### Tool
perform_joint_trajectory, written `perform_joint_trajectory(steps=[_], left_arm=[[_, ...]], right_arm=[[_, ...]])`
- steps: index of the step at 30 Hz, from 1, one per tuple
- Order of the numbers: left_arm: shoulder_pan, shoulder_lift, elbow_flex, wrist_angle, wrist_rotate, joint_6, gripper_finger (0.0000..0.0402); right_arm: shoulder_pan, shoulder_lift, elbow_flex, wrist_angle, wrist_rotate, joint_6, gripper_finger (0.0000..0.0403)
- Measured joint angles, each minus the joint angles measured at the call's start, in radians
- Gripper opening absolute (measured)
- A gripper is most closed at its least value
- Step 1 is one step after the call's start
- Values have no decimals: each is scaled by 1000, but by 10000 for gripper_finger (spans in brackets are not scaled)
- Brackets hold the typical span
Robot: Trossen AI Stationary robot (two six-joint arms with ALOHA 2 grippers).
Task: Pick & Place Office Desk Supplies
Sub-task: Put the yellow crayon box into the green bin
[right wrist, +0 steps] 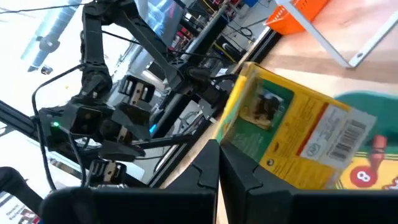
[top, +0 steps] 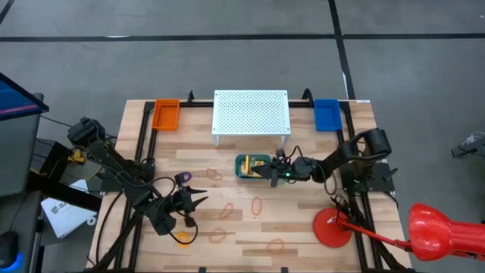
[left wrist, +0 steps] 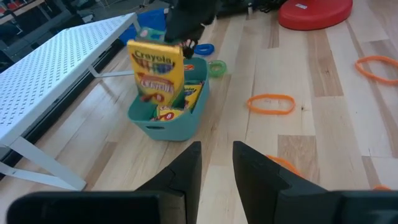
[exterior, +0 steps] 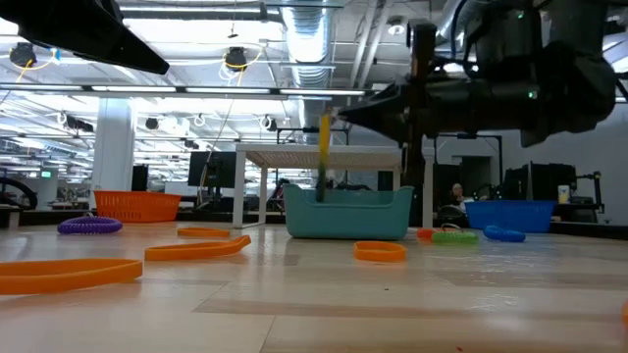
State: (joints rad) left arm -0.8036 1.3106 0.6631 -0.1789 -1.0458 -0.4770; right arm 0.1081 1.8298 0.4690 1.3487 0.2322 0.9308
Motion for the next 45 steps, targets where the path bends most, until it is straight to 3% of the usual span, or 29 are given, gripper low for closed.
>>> perform_joint_trajectory(steps=[5, 12, 27, 45], left_arm=[[0, 0, -38, 3, 1, -45, 85], [0, 0, -43, 12, 2, -55, 85], [0, 0, -43, 12, 0, -52, 85], [0, 0, -43, 12, 0, -52, 85]], right_arm=[[-1, 67, 32, -3, -28, 40, 0], [-15, 55, 30, 1, -46, 38, 3], [-23, 33, 31, 26, -81, -23, 69], [-49, 32, 31, 53, -178, 0, 100]])
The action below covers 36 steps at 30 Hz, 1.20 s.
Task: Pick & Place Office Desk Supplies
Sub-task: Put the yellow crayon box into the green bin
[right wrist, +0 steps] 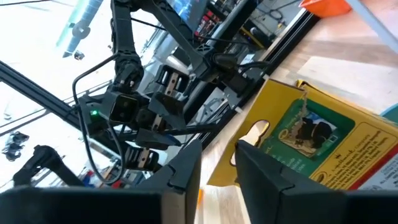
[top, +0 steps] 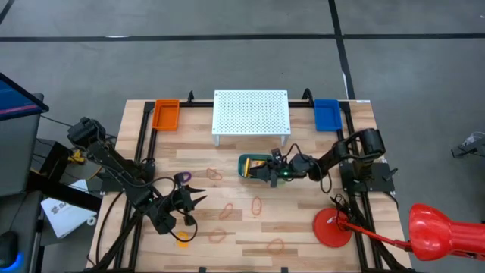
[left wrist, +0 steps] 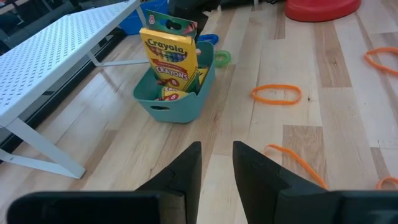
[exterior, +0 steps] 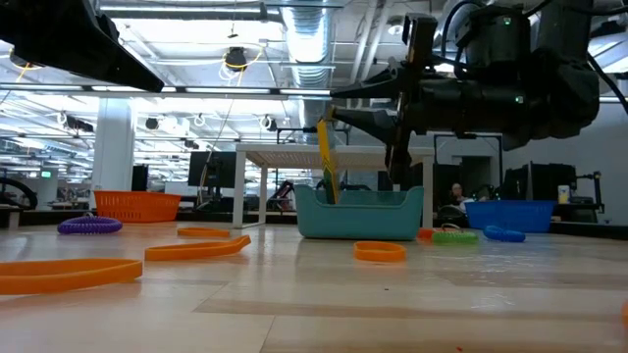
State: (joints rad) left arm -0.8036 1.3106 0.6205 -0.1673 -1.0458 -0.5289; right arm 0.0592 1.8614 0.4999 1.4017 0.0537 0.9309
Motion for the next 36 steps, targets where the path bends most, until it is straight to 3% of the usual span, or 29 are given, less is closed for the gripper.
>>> perform_joint_trajectory(steps=[7, 17, 22, 29, 33, 36], left_arm=[[0, 0, 0, 0, 0, 0, 85], [0, 0, 0, -2, 0, 0, 85], [0, 0, 0, -5, 0, 0, 85], [0, 0, 0, -5, 1, 0, 85], [0, 0, 0, -5, 0, 0, 85], [0, 0, 0, -5, 0, 0, 85]], right_arm=[[-25, 0, 0, -15, -64, 61, 138], [-28, -39, -1, -82, -110, 87, 141], [-28, -192, -1, -291, -90, 21, 141], [-20, -427, -1, -702, 41, -68, 141], [-20, -477, -1, -886, 83, -70, 141], [-13, -467, 0, -886, 98, -68, 141]])
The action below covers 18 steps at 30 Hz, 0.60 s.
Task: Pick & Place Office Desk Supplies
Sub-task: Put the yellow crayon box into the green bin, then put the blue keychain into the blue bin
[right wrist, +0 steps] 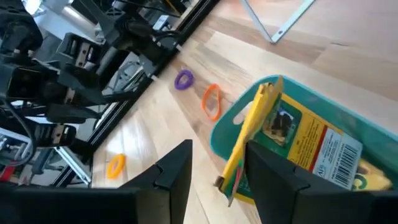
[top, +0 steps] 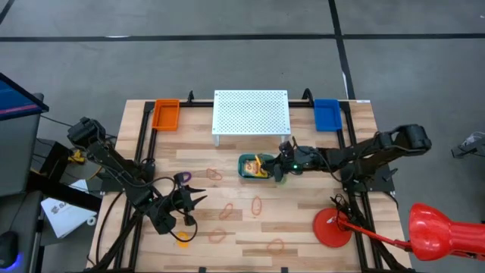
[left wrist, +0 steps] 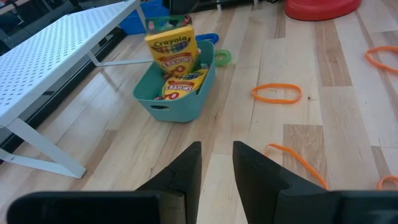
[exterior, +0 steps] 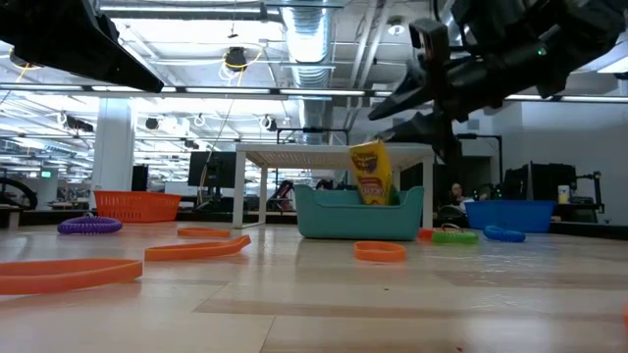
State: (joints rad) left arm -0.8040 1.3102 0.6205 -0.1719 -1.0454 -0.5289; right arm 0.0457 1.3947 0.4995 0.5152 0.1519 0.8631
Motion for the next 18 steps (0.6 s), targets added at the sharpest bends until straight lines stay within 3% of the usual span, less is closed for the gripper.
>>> perform_joint_trajectory(steps=[8, 18], left_arm=[[0, 0, 0, 0, 0, 0, 85], [-1, 0, 0, 1, 5, -2, 85]], right_arm=[[12, 15, 10, 99, 29, -7, 141], [16, 17, 10, 7, 31, -7, 141]])
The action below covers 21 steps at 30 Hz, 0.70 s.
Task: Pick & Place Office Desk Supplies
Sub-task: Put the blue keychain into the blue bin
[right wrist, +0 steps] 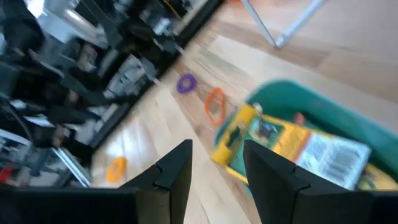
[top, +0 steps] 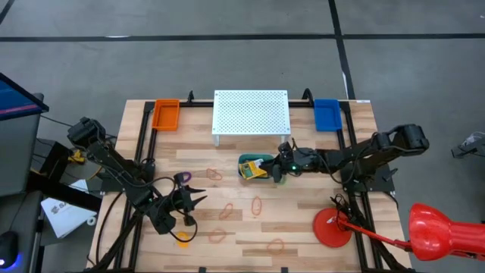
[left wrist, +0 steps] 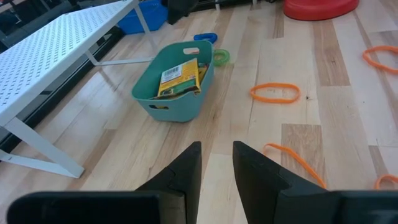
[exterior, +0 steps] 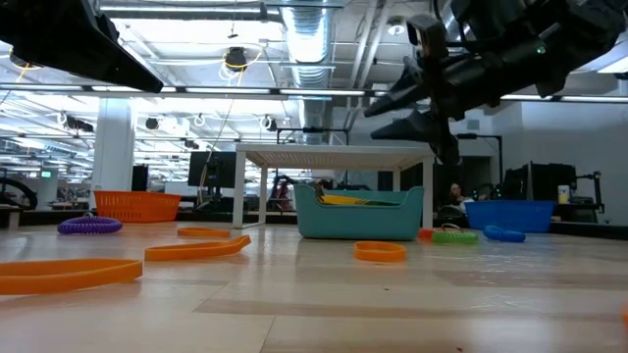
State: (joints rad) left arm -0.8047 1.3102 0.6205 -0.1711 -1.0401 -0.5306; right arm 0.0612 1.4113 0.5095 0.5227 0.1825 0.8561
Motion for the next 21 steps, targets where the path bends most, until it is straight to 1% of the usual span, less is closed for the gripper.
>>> perform_joint_trajectory(steps=[4, 7, 11, 13, 18, 21], left_arm=[[0, 0, 0, 0, 0, 0, 85], [0, 0, 0, -2, 0, -1, 85], [0, 0, 0, -5, -1, -1, 85], [0, 0, 0, -6, -1, -1, 85], [0, 0, 0, -6, -2, -1, 85], [0, 0, 0, -7, -2, -2, 85]], right_arm=[[10, 0, 0, -57, 3, -11, 141], [28, 0, 0, -120, 26, -16, 141], [59, -22, 0, -260, 55, 6, 135], [82, -47, 0, -346, 86, 33, 132], [149, -144, 0, -493, 158, 101, 127], [192, -216, 0, -639, 213, 172, 127]])
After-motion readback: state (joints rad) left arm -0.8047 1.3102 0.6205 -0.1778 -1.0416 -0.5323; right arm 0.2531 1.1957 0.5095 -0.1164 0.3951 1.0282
